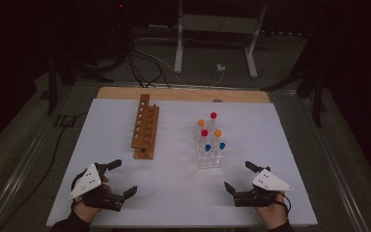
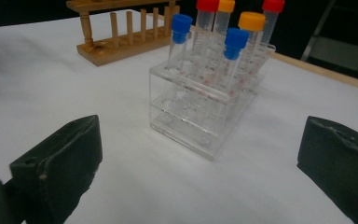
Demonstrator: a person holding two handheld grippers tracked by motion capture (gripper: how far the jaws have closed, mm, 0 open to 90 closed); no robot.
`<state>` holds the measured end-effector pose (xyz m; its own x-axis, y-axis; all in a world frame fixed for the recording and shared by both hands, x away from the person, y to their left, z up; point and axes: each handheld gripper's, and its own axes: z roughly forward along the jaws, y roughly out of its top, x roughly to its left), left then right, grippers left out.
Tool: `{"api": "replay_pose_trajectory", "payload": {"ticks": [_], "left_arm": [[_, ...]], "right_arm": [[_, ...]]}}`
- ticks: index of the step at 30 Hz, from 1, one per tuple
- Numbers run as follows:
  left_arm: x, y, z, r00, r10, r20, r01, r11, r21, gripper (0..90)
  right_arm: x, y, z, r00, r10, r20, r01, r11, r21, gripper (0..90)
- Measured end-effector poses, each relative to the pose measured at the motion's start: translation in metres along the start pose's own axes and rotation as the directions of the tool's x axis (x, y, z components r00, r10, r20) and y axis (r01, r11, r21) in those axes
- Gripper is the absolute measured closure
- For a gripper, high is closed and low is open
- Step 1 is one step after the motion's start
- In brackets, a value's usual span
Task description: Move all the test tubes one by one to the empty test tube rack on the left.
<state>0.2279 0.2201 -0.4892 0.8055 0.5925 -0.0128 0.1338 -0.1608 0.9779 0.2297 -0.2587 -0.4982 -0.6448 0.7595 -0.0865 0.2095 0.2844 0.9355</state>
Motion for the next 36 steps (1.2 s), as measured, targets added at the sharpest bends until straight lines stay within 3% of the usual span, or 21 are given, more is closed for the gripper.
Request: {"api": "replay_pose_trajectory", "payload": {"ticks": [5, 16, 21, 31, 36], "left_arm": [[0.000, 0.001, 0.001, 0.9999, -0.011, 0.009, 0.011, 0.9999, -0.010, 0.4], [0.000, 0.000, 0.001, 0.9999, -0.005, 0.014, 0.005, 1.0000, -0.007, 0.4], [-0.001, 0.001, 0.001, 0.9998, 0.001, 0.020, -0.001, 1.0000, -0.002, 0.4], [-0.001, 0.001, 0.000, 0.9997, -0.003, 0.026, 0.003, 1.0000, -0.005, 0.4], [-0.001, 0.001, 0.002, 0.9997, 0.000, 0.026, 0.000, 1.0000, 0.001, 0.4]], "right_arm": [[-0.003, -0.001, -0.001, 0.9994, 0.033, -0.011, -0.033, 0.999, 0.021, 0.0], [-0.004, 0.000, -0.004, 0.9995, 0.030, -0.011, -0.029, 0.999, 0.033, 0.0], [-0.003, 0.000, -0.003, 0.9986, 0.045, -0.026, -0.043, 0.997, 0.064, 0.0], [0.004, 0.019, -0.011, 0.9976, 0.068, -0.007, -0.068, 0.996, 0.057, 0.0], [0.005, 0.036, -0.017, 0.9957, 0.092, -0.009, -0.092, 0.995, 0.024, 0.0]]}}
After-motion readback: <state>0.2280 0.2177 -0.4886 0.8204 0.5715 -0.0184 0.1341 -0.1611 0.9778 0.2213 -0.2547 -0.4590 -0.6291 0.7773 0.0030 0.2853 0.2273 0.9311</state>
